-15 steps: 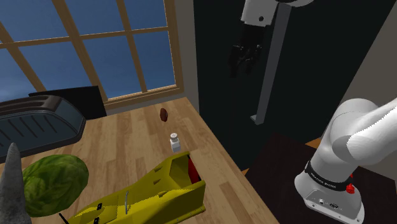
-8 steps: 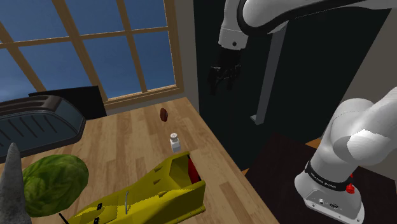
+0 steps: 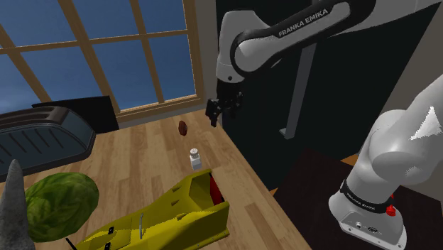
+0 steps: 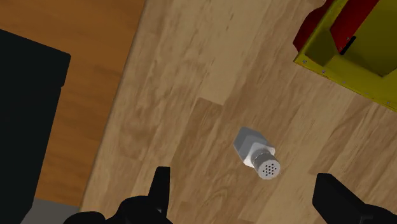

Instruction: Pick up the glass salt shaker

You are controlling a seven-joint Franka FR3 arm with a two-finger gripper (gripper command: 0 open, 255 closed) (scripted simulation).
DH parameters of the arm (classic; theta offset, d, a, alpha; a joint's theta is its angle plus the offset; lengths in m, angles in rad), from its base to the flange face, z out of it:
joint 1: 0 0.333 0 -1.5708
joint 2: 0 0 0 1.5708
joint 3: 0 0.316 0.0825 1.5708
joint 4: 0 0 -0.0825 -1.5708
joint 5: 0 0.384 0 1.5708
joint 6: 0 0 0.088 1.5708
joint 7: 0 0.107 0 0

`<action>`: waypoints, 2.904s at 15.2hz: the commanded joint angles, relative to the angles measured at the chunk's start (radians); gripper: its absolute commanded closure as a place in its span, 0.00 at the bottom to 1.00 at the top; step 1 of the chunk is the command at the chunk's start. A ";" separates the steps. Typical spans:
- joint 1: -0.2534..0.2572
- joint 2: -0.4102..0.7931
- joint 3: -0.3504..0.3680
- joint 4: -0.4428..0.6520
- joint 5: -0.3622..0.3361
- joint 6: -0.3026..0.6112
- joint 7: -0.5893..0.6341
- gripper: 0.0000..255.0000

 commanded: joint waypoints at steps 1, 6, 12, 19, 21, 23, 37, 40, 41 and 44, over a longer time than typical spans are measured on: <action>0.000 0.064 0.022 0.020 -0.016 0.048 0.031 0.00; 0.005 0.256 0.071 0.105 -0.094 0.156 0.131 0.00; 0.039 0.481 0.083 0.242 -0.223 0.235 0.262 0.00; 0.049 0.542 0.071 0.216 -0.254 0.319 0.282 0.00; 0.050 0.548 0.070 0.214 -0.257 0.326 0.284 0.00; 0.049 0.550 0.069 0.219 -0.257 0.323 0.282 1.00; 0.041 0.494 0.080 0.235 -0.229 0.254 0.266 1.00; 0.038 0.470 0.083 0.248 -0.217 0.218 0.258 1.00; 0.037 0.462 0.084 0.253 -0.213 0.206 0.256 1.00; 0.035 0.440 0.087 0.269 -0.202 0.169 0.249 1.00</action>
